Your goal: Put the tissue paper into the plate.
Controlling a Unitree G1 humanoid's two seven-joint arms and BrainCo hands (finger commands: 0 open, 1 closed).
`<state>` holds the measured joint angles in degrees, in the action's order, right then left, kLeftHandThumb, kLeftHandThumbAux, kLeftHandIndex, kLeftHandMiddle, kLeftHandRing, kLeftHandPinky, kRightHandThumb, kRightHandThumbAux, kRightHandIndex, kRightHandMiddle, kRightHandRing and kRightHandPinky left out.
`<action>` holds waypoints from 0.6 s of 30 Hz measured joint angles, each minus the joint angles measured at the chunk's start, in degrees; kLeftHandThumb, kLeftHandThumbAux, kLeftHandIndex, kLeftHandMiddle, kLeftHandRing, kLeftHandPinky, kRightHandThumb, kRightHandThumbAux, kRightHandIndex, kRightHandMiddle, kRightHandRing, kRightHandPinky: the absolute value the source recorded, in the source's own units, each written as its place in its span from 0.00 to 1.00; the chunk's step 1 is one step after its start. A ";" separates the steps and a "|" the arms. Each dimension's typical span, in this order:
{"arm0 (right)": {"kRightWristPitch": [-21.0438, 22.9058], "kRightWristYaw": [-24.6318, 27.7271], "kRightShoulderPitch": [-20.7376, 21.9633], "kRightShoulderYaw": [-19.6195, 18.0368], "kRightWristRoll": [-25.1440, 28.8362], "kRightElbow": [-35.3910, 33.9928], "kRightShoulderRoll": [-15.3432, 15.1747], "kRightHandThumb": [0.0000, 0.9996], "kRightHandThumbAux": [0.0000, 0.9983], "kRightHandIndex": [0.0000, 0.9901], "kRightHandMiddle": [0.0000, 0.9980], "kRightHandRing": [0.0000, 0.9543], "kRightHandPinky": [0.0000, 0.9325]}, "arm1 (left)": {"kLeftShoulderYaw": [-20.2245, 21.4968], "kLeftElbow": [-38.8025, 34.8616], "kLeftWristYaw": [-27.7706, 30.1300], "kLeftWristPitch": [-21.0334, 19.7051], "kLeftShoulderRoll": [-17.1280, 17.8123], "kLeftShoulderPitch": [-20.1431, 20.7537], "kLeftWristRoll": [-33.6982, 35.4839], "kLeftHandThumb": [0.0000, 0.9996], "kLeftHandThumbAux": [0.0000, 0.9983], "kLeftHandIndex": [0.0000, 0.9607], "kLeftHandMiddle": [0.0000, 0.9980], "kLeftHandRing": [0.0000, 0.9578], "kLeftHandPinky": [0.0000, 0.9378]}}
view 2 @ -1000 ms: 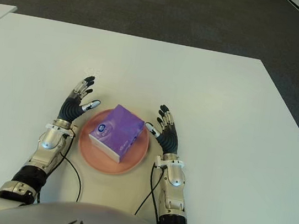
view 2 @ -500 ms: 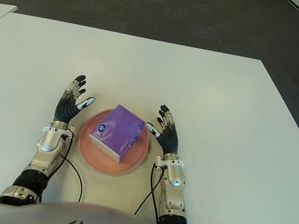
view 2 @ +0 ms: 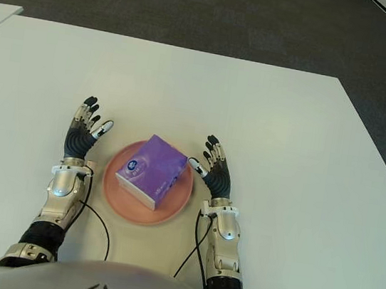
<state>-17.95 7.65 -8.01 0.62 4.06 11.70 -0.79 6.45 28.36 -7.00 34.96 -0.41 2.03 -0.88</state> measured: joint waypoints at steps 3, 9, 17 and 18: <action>-0.01 0.05 -0.01 -0.01 0.00 -0.03 -0.11 0.04 0.66 0.00 0.00 0.00 0.00 | 0.58 -0.35 -0.81 -0.55 -0.67 -0.18 0.32 0.00 0.63 0.01 0.02 0.00 0.00; -0.01 0.45 -0.03 0.02 0.03 -0.28 -0.29 0.04 0.66 0.00 0.00 0.00 0.00 | 1.65 -0.84 -1.86 -1.13 -1.73 -0.34 0.93 0.00 0.63 0.01 0.03 0.00 0.00; -0.01 0.54 -0.05 0.08 0.04 -0.52 -0.33 0.04 0.66 0.00 0.00 0.00 0.00 | 1.75 -2.17 -2.07 -2.59 -2.64 -1.31 1.27 0.00 0.63 0.02 0.04 0.00 0.00; -0.01 0.54 -0.05 0.09 0.04 -0.54 -0.32 0.04 0.66 0.00 0.00 0.00 0.00 | 1.73 -2.52 -2.06 -3.04 -2.70 -1.54 1.57 0.00 0.63 0.02 0.04 0.00 0.00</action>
<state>-17.96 8.19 -8.06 0.71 4.10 11.16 -1.11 8.18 25.84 -9.06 31.92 -3.11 0.49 0.69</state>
